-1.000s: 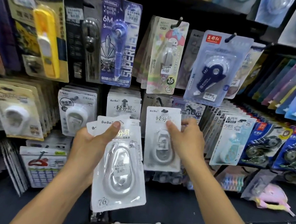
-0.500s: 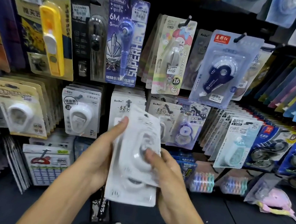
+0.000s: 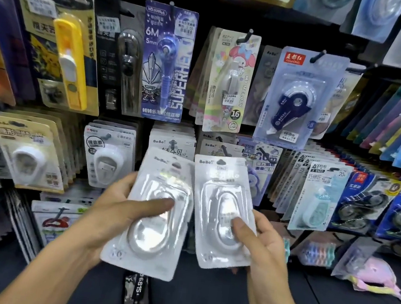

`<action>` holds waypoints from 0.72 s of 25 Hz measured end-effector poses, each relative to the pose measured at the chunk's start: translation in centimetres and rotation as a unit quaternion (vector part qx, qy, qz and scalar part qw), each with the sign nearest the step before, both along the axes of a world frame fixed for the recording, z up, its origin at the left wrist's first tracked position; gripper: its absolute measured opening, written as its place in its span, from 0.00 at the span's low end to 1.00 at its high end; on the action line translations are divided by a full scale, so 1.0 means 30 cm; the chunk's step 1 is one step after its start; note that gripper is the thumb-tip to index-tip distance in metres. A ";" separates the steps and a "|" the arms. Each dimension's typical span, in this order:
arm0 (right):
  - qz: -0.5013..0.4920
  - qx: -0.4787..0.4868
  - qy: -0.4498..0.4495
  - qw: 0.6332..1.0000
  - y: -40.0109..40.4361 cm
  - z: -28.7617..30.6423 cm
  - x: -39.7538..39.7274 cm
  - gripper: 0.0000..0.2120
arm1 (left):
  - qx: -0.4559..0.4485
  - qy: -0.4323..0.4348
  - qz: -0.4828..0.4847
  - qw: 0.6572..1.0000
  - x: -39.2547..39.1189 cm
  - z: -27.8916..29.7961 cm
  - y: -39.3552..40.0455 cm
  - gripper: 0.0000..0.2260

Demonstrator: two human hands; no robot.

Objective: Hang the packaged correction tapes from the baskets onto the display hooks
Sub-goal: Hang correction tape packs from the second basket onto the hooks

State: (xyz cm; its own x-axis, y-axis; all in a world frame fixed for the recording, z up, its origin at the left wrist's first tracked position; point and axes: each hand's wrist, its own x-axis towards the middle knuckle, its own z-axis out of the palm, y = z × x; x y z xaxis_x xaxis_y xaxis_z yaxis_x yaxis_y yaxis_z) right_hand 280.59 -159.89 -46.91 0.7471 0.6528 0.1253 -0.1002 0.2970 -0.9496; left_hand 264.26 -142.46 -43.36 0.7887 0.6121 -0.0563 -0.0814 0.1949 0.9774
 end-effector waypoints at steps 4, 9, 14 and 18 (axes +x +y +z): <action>-0.020 -0.073 -0.017 0.997 0.014 0.014 0.055 0.08 | 0.000 -0.068 0.066 0.995 -0.015 0.017 0.023 0.25; -0.072 -0.131 0.016 0.989 0.102 0.045 0.090 0.14 | -0.007 -0.081 0.077 0.994 0.035 -0.017 -0.005 0.30; -0.032 -0.159 -0.148 0.976 0.105 0.004 -0.010 0.17 | 0.010 -0.078 0.144 0.987 0.097 -0.056 -0.021 0.27; 0.064 -0.060 -0.126 0.988 0.138 -0.006 -0.087 0.21 | 0.017 -0.095 0.058 0.994 0.110 -0.056 -0.063 0.24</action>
State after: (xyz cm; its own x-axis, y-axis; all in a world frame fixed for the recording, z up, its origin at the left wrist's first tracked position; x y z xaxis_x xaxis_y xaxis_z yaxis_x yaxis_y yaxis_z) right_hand 277.98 -155.75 -47.10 0.6119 0.7619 0.2123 0.1146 0.1802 -0.9769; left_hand 267.56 -144.35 -45.05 0.7075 0.6983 0.1088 -0.2851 0.1410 0.9481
